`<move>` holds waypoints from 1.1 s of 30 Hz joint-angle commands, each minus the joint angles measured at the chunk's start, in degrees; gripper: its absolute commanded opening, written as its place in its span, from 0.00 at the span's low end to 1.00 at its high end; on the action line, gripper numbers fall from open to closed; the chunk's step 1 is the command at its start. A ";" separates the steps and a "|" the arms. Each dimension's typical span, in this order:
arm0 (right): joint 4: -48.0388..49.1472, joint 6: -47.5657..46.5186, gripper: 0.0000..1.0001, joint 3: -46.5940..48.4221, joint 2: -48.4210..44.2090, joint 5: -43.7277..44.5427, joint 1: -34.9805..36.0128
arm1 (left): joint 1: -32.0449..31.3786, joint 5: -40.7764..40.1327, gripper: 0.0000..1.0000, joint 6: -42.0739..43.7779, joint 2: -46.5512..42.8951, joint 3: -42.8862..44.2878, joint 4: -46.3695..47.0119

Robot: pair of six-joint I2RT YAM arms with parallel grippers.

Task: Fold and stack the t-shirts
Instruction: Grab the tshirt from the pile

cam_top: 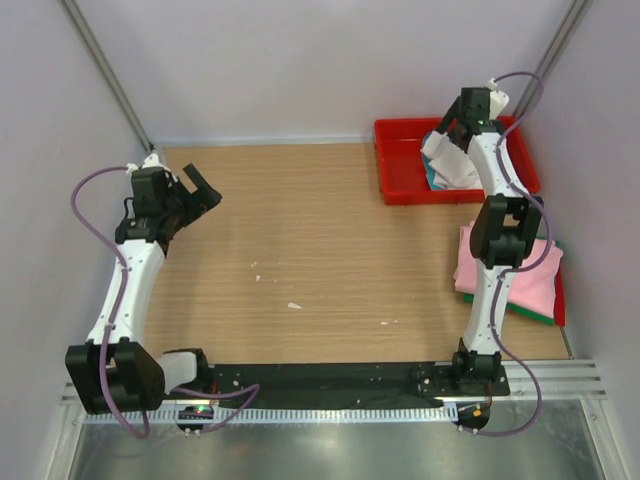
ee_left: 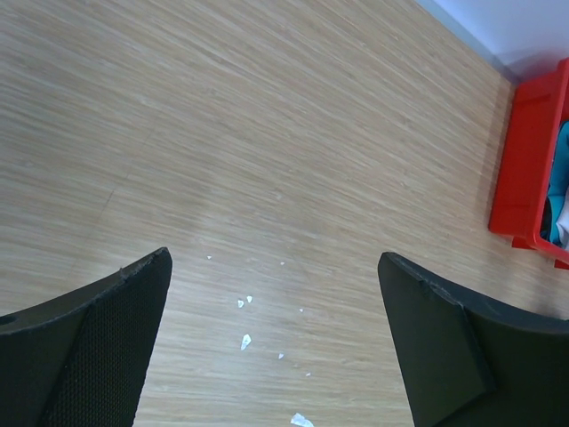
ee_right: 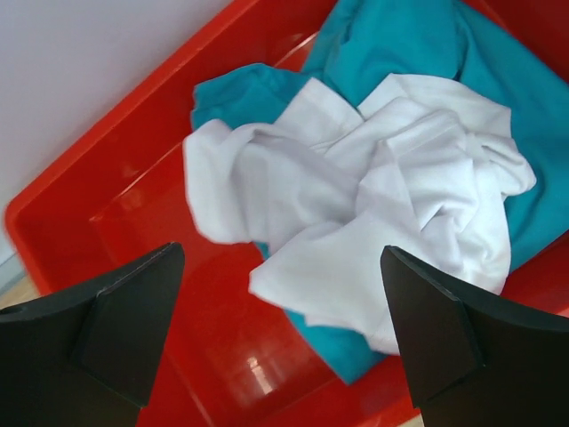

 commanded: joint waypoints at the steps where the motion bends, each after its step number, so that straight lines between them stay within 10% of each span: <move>1: -2.39 -2.06 0.98 4.97 4.54 3.23 -1.47 | 0.25 -2.38 1.00 -0.56 -3.42 -1.59 2.14; 10: -0.03 -2.67 0.68 5.15 9.66 5.34 -2.79 | 0.34 -3.62 1.00 -0.38 -3.95 -0.63 -1.55; 15: 1.30 -3.81 0.02 6.90 8.35 2.36 -3.05 | 0.34 -3.71 1.00 0.76 -3.60 1.31 -5.85; 25: 6.47 -11.28 0.01 9.98 -9.65 -2.65 -2.53 | 0.25 -1.69 1.00 -0.38 -4.39 1.04 -4.90; 33: 18.88 -11.12 0.01 11.62 -18.11 -22.59 0.28 | 0.34 0.15 1.00 -0.82 -5.00 -0.89 -2.17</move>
